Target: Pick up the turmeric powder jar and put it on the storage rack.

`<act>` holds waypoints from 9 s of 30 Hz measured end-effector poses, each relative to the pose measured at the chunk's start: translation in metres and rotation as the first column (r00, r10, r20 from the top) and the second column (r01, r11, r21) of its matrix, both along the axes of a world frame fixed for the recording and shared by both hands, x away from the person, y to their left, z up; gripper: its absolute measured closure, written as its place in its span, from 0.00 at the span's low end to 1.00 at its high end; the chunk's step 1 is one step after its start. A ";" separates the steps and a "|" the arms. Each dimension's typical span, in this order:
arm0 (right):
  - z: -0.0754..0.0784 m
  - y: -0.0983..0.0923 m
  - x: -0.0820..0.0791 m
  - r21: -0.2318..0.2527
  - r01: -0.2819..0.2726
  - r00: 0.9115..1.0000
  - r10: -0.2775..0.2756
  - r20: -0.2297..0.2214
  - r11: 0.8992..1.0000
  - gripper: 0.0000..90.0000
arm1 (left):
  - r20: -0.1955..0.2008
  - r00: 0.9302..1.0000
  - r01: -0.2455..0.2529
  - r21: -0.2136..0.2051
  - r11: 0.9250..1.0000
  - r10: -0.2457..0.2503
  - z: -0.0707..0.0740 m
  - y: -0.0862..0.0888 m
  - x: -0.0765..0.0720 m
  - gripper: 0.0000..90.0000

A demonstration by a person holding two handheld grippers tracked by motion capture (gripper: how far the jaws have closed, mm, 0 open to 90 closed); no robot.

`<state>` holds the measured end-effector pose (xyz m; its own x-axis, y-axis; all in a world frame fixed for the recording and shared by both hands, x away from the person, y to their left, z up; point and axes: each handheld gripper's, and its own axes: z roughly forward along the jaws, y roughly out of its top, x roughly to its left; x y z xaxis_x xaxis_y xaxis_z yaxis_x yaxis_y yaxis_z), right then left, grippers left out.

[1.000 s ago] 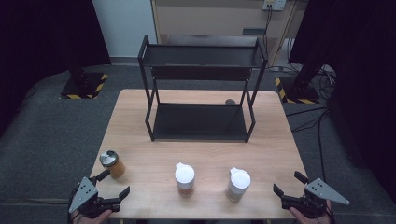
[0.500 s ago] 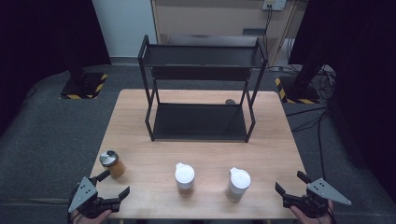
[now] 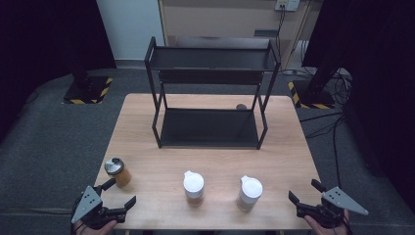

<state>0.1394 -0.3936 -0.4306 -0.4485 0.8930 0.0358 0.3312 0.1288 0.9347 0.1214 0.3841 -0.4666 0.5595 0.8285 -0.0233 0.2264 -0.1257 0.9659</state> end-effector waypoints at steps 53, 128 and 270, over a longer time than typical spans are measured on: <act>0.001 0.000 0.001 -0.007 -0.009 1.000 0.009 -0.005 1.000 0.07 | -0.093 0.994 -0.053 0.102 0.993 0.062 0.068 0.036 0.035 0.04; 0.001 -0.001 0.000 -0.006 -0.017 1.000 0.017 -0.002 1.000 0.07 | -0.144 0.967 0.231 0.144 0.962 -0.211 0.084 -0.013 0.139 0.38; -0.003 -0.007 0.003 0.029 -0.032 0.999 0.032 -0.008 0.999 0.07 | -0.171 0.984 -0.014 0.155 0.988 0.040 0.073 -0.167 0.305 0.08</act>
<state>0.1426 -0.4009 -0.4332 -0.4767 0.8766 0.0656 0.3353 0.1123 0.9354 0.4264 0.2172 -0.3937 0.5354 0.8446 0.0098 0.3935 -0.2597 0.8819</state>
